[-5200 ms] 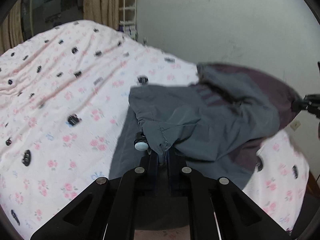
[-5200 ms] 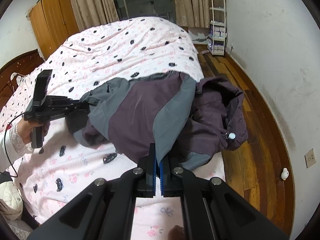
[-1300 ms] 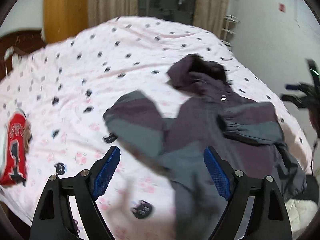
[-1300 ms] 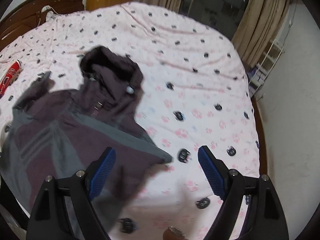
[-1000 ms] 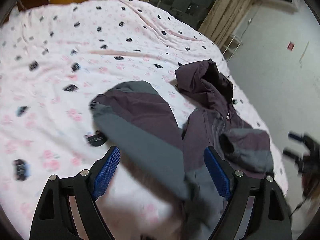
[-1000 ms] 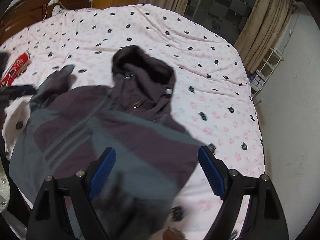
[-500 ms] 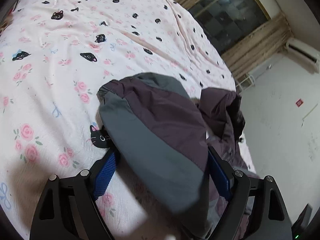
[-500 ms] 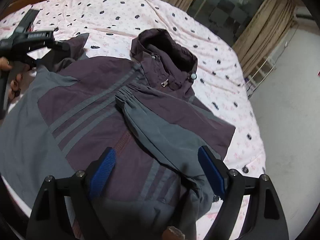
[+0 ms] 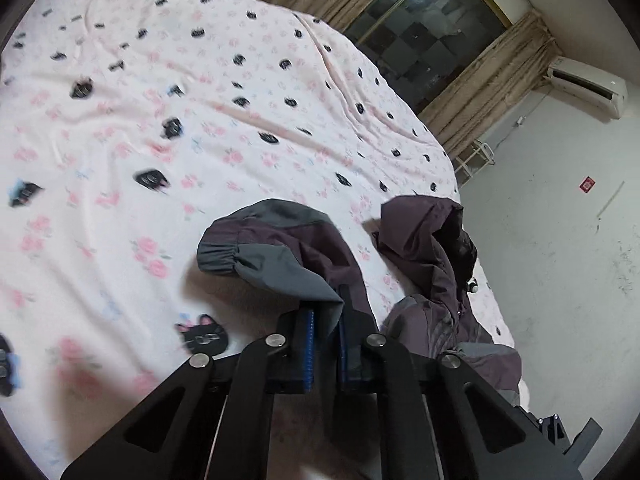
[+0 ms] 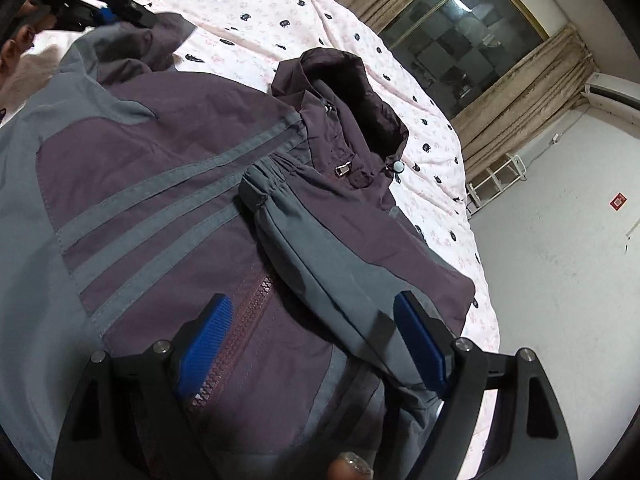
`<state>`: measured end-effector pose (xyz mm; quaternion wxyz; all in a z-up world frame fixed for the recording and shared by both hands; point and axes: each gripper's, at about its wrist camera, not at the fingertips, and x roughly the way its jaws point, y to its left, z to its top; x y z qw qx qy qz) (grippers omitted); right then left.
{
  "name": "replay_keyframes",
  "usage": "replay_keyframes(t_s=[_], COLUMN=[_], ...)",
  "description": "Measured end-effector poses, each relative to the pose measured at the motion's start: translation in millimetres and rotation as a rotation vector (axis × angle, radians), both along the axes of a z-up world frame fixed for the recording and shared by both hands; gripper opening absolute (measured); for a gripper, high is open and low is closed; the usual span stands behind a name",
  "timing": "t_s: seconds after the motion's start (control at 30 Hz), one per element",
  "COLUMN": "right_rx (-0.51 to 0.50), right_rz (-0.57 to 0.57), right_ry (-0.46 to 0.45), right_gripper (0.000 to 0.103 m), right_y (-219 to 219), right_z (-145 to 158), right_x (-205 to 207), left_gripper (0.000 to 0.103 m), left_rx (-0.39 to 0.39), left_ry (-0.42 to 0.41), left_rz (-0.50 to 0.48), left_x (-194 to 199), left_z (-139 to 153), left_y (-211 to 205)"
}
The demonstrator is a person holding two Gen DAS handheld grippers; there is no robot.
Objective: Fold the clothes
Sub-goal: 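Lay the jacket flat on the bed and open both grippers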
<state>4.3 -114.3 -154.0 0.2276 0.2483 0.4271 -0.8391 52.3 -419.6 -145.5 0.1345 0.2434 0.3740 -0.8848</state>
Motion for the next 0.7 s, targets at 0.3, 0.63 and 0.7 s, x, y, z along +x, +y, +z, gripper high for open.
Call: replay_keyframes(t_s=[0.3, 0.63, 0.7], right_rx=[0.002, 0.046, 0.055], right_rz=[0.001, 0.019, 0.023], right_ry=[0.009, 0.097, 0.114], right_gripper=[0.084, 0.084, 0.084], right_y=[0, -6, -7], right_z=[-3, -3, -3], right_x=[-1, 4, 5], left_gripper=[0.006, 0.014, 0.029], left_rx=[-0.159, -0.023, -0.068], left_ry=[-0.041, -0.212, -0.200], left_rz=[0.139, 0.253, 0.264], left_x=[68, 84, 85], left_z=[30, -30, -20], left_y=[15, -3, 6])
